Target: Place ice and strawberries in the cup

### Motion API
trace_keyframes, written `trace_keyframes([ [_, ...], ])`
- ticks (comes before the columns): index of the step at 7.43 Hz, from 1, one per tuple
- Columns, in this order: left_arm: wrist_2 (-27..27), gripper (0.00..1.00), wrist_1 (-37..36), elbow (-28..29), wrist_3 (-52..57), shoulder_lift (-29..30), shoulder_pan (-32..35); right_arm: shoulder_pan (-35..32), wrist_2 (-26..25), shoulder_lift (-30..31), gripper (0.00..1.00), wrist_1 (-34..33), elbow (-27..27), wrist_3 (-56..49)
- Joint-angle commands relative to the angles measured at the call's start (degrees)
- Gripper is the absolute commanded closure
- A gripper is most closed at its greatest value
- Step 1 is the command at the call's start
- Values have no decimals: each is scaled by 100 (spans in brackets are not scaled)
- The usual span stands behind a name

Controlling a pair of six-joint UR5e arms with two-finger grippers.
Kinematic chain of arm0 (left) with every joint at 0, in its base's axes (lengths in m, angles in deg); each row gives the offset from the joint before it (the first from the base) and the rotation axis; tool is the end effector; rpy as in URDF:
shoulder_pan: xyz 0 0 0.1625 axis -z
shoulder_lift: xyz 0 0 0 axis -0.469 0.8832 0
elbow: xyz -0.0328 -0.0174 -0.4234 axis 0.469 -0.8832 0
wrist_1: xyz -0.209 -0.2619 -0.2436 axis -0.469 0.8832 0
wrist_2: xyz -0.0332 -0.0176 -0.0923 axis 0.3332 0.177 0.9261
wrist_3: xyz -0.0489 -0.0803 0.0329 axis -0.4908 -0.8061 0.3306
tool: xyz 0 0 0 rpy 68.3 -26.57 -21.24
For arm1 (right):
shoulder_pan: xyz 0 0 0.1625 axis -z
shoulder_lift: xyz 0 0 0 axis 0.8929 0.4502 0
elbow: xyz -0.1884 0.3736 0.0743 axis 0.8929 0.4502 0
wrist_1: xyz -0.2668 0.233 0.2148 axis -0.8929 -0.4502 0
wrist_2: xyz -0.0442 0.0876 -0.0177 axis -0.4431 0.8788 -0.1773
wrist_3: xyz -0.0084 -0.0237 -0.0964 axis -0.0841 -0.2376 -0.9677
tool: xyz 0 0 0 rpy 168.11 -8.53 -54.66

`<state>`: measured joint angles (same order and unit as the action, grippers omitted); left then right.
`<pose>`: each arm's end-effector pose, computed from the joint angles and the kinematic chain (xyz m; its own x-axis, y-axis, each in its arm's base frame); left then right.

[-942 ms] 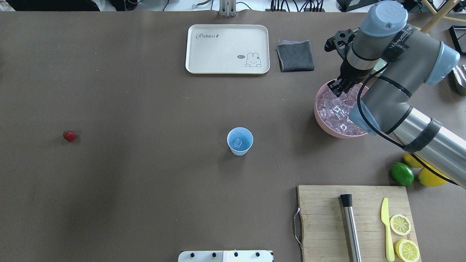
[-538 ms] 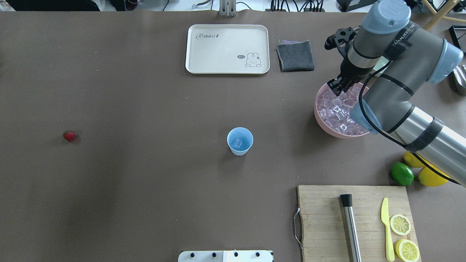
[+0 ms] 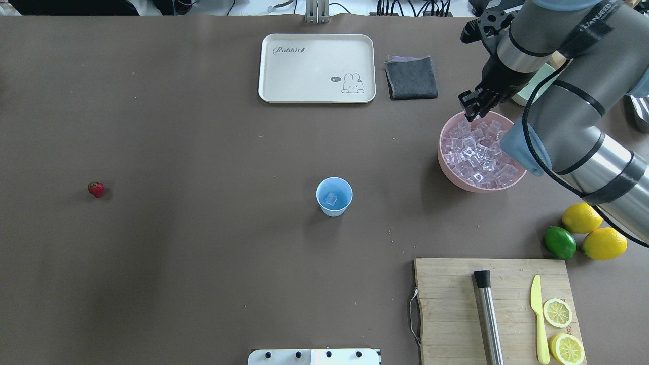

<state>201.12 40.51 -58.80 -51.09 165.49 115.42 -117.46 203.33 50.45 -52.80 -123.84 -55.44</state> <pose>-0.0377 -0.4362 0.5737 0.6287 0.0527 -0.7759 0.0868 0.9867 0.1374 -0.3091 -0.5621 0.2994 0.6758 -0.3402 0.6539 0.2298 0.9402 0.2515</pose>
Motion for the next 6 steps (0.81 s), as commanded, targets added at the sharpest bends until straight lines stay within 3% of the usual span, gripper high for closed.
trace_keyframes([
  [1, 0, 2, 0, 36, 0, 0, -8, 619, -32, -581, 100, -152, -285, 1775],
  [3, 0, 2, 0, 28, 0, 9, -8, 1383, -565, -1084, 100, -135, -276, 3368],
  [5, 0, 2, 0, -7, 0, 0, 0, 2219, -1304, -1078, 100, 450, -145, 4346],
  [6, 0, 2, 0, 1, 0, 0, 0, 2370, -1333, -1077, 100, 654, 39, 4637],
])
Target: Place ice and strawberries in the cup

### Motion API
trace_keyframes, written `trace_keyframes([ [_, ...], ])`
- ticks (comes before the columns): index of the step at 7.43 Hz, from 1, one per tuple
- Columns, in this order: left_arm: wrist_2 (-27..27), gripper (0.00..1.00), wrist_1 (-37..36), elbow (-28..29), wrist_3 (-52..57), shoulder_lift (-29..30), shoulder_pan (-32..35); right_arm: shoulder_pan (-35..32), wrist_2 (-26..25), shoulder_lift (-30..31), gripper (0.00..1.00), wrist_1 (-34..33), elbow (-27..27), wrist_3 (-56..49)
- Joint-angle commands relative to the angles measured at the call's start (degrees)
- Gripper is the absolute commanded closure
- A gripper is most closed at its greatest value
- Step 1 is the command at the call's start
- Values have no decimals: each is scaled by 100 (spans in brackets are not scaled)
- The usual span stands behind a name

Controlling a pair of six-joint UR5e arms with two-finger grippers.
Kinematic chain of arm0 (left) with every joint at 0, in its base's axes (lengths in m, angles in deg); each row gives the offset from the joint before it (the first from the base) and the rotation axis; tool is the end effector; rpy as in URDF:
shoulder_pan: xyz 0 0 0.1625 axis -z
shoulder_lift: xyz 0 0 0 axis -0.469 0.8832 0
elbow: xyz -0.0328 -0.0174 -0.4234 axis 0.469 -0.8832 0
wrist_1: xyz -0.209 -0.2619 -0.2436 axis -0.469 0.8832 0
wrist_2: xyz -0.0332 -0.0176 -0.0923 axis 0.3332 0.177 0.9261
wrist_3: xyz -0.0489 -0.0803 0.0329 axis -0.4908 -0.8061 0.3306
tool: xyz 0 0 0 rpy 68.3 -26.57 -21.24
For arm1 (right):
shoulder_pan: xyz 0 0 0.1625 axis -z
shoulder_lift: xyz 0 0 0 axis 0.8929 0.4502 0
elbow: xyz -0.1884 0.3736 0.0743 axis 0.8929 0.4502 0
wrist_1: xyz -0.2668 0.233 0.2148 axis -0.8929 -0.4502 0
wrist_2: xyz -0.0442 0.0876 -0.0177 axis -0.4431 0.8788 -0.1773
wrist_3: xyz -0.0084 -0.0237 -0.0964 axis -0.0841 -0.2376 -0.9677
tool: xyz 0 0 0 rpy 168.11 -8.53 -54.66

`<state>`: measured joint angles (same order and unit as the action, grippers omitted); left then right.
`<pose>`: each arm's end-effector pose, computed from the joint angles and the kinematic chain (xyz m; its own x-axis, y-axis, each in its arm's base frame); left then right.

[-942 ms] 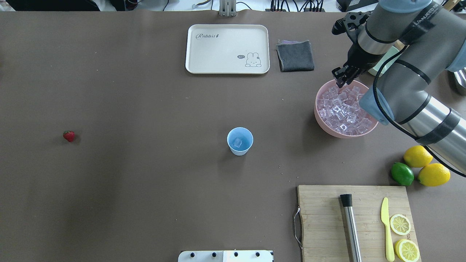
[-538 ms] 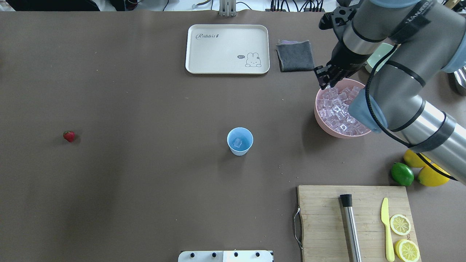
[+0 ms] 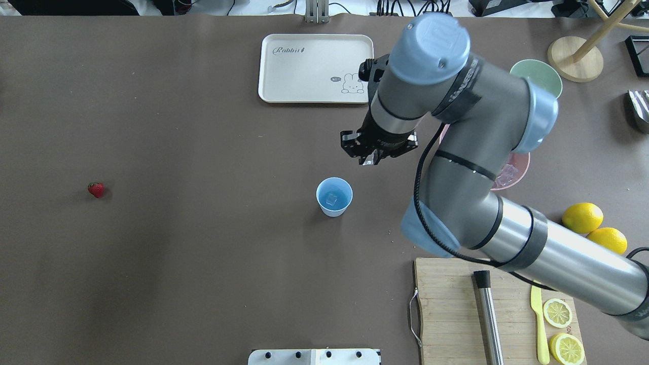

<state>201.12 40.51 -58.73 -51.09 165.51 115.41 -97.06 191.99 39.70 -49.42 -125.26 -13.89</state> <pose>-0.0376 -0.4364 0.5741 0.6287 0.0522 -0.7759 0.0866 0.9868 0.1365 -0.4865 -0.4406 0.1678 0.6386 0.0018 0.7695 -0.0431 0.9985 0.0334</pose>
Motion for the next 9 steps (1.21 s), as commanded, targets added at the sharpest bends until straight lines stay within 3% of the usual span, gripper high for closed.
trace_keyframes([
  [1, 0, 2, 0, -32, 0, -1, 1, 384, -209, -2, 100, 458, 278, 555],
  [4, 0, 2, 0, -32, 0, -10, 10, 446, -209, -46, 100, 485, 288, 590],
  [6, 9, 2, 35, -50, 9, -107, 10, 420, -209, -55, 40, 485, 358, 573],
  [7, 9, 2, 44, -50, 9, -124, 10, 420, -209, -64, 38, 494, 411, 573],
  [8, 9, 2, 44, -50, 9, -124, 28, 420, -200, -81, 25, 494, 411, 582],
  [9, 9, 2, 53, -50, 9, -124, 54, 420, -200, -90, 23, 494, 403, 599],
])
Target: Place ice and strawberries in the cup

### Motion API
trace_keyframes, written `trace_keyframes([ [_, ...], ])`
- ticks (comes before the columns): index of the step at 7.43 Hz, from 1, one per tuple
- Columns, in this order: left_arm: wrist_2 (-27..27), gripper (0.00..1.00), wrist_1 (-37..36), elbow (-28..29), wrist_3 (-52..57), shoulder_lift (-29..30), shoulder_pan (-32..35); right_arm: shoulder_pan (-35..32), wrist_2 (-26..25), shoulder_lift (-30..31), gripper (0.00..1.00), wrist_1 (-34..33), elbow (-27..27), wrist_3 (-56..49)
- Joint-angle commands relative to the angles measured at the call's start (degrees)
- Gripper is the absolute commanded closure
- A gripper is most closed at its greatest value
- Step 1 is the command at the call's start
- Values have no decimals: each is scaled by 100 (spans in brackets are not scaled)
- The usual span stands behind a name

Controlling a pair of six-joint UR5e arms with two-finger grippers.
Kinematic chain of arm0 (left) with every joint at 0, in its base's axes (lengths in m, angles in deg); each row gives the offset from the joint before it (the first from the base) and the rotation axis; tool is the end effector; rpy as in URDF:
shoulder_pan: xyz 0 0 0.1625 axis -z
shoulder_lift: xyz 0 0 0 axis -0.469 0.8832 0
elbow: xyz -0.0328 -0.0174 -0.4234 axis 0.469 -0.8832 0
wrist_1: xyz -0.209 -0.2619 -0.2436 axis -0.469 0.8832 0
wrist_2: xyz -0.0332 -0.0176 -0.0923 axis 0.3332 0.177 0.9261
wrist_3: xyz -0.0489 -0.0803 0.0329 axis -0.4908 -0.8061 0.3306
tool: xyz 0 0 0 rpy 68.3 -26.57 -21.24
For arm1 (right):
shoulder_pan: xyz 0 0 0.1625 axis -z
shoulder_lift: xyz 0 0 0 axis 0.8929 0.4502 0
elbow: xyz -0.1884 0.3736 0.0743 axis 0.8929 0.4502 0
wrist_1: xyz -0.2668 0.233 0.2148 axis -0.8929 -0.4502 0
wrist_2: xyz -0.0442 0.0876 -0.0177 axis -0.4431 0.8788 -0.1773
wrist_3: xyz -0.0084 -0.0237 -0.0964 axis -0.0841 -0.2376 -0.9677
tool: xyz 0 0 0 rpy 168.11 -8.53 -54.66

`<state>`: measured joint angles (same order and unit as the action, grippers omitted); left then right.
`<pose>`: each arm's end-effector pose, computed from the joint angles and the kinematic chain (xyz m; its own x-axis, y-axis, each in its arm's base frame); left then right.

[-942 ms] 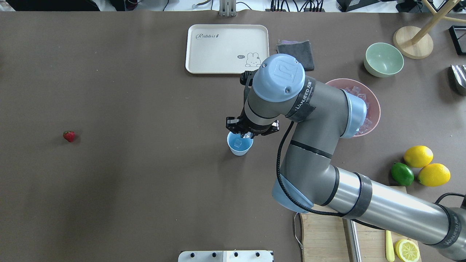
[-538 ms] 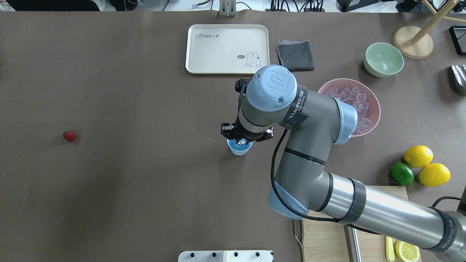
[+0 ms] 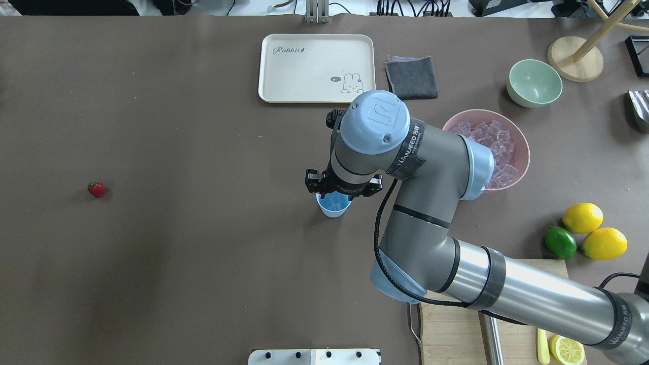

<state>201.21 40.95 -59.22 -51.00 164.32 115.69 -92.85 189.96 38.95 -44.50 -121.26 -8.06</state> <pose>-0.0399 -0.4278 0.5778 0.6280 0.0474 -0.7767 0.0901 0.9870 0.1331 -0.5352 -0.4174 0.1751 0.6251 0.0457 0.7792 -0.0601 0.9981 -0.0103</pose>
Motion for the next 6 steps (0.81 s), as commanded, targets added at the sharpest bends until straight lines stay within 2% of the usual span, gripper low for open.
trace_keyframes([
  [1, 0, 2, 9, 0, 0, -5, 52, -19, 3, -15, 28, 1, -24, 43],
  [3, -9, 3, 9, -9, 0, -5, 70, -561, 352, 133, 29, -42, -120, -62],
  [5, -9, 2, 9, -9, 9, -5, 70, -1141, 522, 946, 29, -69, -732, -123],
  [6, -9, 2, 35, -1, 9, -5, 70, -1448, 539, 1178, 29, -78, -797, -124],
])
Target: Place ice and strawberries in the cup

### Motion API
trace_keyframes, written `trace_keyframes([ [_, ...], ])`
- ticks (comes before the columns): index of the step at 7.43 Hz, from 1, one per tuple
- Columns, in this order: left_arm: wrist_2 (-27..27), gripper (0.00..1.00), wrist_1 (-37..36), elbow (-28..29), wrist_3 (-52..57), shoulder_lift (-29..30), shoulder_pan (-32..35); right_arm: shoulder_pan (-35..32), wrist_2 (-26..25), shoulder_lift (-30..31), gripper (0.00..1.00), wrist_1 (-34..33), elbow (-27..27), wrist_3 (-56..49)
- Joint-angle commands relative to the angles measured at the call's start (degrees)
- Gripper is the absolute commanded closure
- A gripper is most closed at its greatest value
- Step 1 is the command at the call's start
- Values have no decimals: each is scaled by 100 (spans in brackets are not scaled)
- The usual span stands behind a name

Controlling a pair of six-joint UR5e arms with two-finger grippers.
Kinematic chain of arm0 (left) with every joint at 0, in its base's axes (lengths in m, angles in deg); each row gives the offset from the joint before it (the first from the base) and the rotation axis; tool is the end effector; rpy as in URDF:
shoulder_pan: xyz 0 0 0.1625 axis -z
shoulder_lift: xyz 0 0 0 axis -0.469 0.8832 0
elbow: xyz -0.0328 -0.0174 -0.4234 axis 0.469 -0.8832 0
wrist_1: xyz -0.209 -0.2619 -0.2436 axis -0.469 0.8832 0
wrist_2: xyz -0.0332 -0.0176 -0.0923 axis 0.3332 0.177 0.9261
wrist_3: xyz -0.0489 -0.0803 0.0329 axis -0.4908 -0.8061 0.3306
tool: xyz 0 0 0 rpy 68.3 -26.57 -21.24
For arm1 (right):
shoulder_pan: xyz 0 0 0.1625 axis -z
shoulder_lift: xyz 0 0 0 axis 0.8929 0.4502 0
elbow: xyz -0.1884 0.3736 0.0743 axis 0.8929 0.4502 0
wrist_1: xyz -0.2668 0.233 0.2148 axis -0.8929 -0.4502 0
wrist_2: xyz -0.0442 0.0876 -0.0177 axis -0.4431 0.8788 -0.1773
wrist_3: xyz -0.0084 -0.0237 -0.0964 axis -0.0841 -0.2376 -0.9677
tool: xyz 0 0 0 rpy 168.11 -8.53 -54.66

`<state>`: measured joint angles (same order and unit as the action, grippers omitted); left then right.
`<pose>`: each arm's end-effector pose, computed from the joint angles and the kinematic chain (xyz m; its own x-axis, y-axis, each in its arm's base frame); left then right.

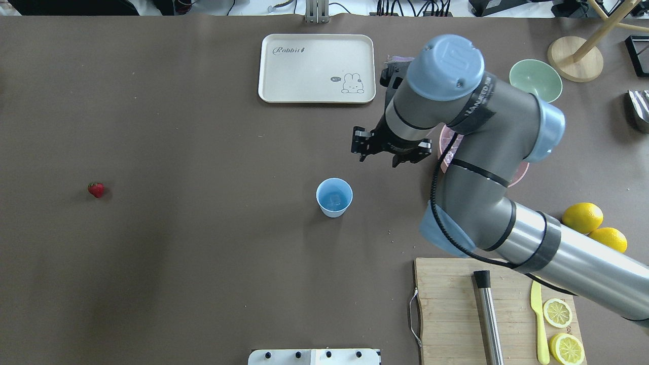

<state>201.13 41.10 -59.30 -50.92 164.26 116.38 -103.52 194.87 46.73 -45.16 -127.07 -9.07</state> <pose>-0.0452 -0.4269 0.5773 0.6297 0.0433 -0.7756 0.1014 0.9853 0.1372 -0.4248 -0.4788 0.2228 0.6172 0.1629 0.7697 -0.1720 0.9826 -0.0700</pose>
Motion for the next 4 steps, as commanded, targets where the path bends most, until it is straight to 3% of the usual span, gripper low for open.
trace_keyframes([
  [1, -1, 2, 20, -1, -8, 0, 1, -671, 48, 654, 29, -12, -243, -66],
  [4, -1, 2, 20, -1, -8, 0, 1, -999, -92, 1455, 28, -20, -419, -533],
])
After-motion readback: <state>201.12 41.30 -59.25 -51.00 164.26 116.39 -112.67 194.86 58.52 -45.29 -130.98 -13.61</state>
